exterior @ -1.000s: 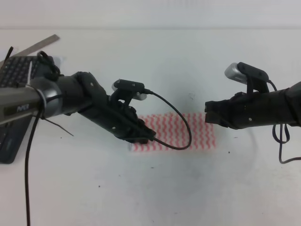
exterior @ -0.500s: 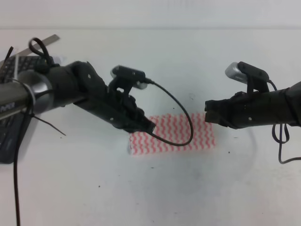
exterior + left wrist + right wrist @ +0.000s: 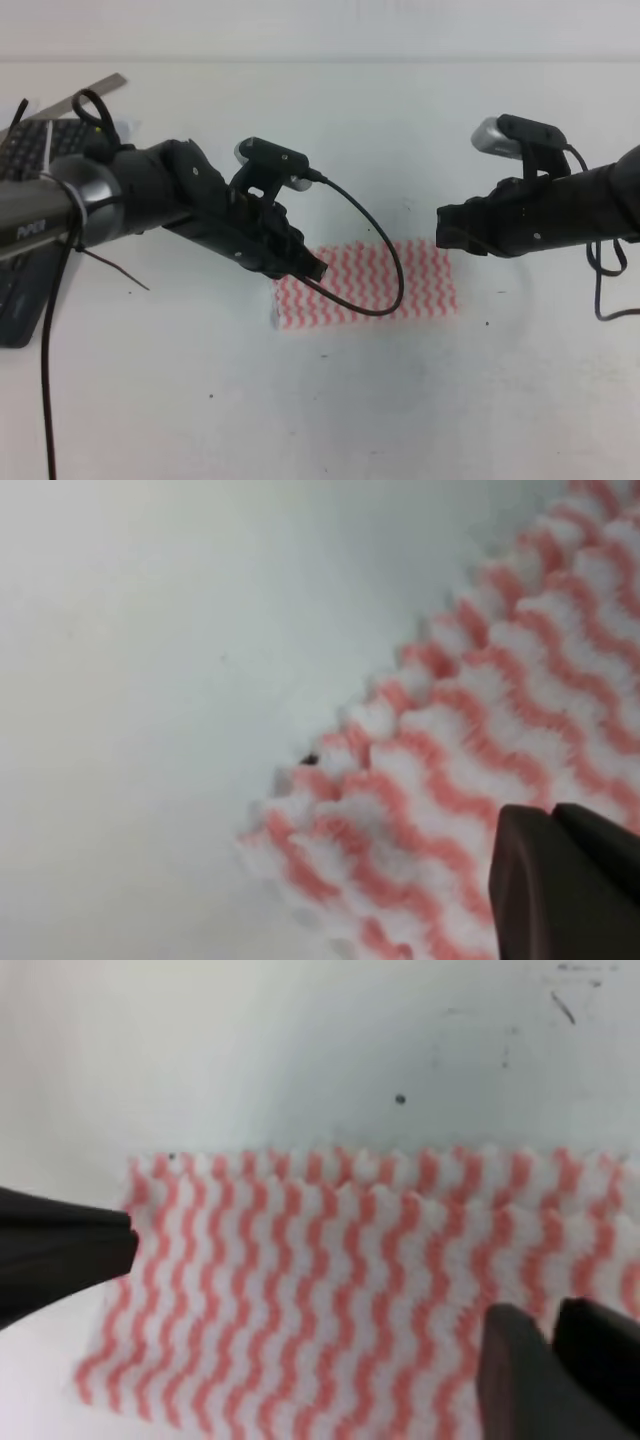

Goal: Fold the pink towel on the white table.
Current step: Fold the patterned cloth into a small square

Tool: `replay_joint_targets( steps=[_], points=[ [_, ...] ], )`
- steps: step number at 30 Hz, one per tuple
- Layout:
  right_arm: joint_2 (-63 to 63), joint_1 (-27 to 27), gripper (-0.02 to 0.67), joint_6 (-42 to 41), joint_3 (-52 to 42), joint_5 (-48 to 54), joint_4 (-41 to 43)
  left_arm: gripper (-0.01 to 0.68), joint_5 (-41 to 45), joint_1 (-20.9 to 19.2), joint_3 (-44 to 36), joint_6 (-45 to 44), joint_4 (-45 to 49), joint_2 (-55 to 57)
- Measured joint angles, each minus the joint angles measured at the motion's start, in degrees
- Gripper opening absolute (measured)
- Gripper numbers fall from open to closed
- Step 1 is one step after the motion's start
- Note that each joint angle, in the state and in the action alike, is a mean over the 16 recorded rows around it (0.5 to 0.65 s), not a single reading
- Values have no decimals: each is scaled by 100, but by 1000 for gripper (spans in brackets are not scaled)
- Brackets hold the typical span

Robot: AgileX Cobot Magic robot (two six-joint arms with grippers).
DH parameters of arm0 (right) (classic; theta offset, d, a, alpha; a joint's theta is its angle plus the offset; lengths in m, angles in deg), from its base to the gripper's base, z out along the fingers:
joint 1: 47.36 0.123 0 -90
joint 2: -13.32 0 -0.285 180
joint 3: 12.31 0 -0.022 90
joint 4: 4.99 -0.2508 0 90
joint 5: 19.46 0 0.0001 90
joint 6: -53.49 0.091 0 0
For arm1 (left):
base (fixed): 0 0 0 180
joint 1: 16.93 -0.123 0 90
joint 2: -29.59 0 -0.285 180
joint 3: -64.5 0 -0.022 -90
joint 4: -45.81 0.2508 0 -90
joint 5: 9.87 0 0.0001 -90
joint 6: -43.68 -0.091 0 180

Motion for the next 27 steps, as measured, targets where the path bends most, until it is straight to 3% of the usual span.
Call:
replay_joint_targets(
  steps=[9,27],
  points=[
    [110,-52,234,501,176,141,650,-2,-65,-1,1,-1,34,120],
    [775,-55,244,598,702,223,1363,-2,-48,-1,1,-10,38,160]
  ],
)
